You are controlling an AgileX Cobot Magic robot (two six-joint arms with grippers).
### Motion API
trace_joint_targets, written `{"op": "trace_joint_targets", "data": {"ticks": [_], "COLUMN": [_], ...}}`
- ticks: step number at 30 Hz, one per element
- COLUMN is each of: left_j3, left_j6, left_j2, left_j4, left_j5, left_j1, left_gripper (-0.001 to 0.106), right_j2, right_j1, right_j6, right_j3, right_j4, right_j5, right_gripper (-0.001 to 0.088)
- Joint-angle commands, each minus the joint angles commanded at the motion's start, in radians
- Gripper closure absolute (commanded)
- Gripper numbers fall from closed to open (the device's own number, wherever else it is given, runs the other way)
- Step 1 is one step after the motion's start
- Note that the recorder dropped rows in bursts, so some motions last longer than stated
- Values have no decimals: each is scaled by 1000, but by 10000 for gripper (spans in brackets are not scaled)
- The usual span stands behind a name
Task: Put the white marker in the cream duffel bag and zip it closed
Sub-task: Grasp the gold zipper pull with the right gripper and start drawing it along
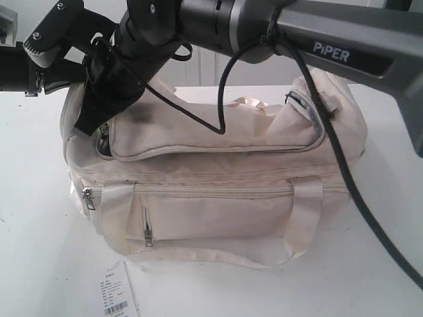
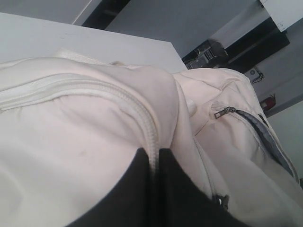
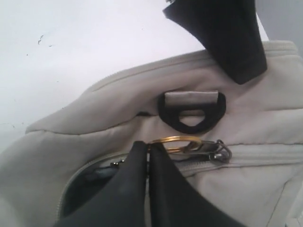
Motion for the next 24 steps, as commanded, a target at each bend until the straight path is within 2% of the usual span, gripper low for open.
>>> {"op": "trace_joint_targets", "data": {"ticks": [3, 18, 24], "left_j3": [0, 0, 0], "left_j6": [0, 0, 0], "left_j2": [0, 2, 2], "left_j4": [0, 0, 0], "left_j5": [0, -19, -34], "left_j1": [0, 0, 0], "left_gripper": [1053, 1053, 1053], "right_j2": [-7, -22, -22], "right_j1": [0, 2, 2], "right_j6": [-44, -86, -90], "right_j3": [0, 0, 0], "right_j4": [47, 184, 198], "right_j5": [31, 100, 141], "right_gripper": [868, 868, 868]}}
